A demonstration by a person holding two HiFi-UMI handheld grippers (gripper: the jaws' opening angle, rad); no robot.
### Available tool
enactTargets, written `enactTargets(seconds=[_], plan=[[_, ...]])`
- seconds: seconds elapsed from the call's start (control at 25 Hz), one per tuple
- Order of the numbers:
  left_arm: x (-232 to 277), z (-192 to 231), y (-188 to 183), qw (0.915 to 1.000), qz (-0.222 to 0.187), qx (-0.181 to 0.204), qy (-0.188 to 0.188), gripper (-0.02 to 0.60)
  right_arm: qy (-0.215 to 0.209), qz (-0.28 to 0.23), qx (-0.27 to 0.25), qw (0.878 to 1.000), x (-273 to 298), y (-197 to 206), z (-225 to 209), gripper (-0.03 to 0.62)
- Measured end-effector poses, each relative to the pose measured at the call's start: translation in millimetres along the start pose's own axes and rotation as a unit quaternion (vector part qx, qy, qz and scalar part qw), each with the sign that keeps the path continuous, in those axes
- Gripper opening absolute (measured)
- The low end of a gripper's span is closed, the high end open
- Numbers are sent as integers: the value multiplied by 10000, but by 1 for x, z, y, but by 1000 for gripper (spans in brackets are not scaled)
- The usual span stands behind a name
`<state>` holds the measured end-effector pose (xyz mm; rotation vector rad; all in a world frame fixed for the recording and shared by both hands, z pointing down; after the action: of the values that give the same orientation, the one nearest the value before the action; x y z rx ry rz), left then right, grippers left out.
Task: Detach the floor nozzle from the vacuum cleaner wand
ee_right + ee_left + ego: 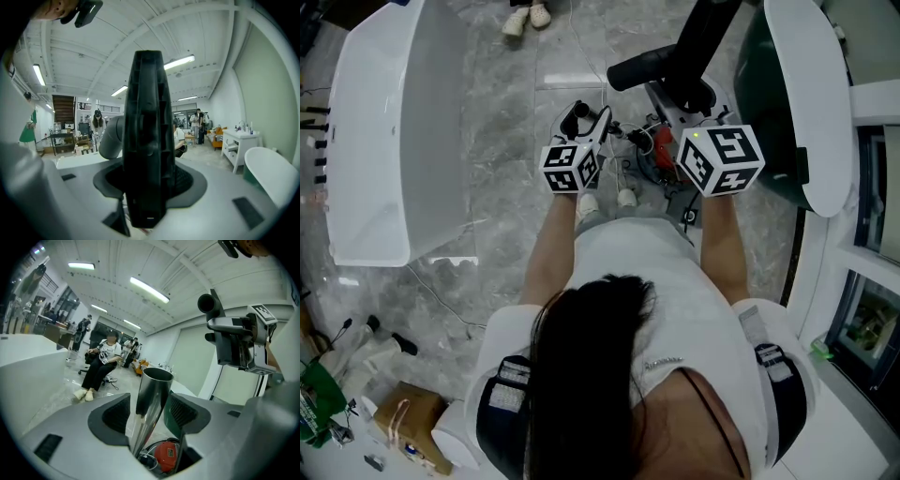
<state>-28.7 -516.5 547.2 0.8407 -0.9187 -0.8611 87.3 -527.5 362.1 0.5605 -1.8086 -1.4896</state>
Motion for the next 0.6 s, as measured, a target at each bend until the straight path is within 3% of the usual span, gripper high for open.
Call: enactTargets(seconds=[0.28, 0.6], plan=[[-40, 1, -24, 9988, -445, -72, -184, 285, 41, 39, 92, 9999, -6, 11, -6, 222], [-76, -15, -80, 9943, -997, 244, -282, 285, 89, 198, 198, 9996, -9, 31, -8, 222]])
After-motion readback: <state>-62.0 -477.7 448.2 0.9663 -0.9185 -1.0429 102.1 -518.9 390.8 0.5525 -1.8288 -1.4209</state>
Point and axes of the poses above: the fingertips, and each gripper's own axes: x forward along the fingers, z to its left, y out of its underside, the point moved 2 cm from there along -x, backward along the fingers, and after that the axes turned 9 degrees about -y, right-handed, at the moved point
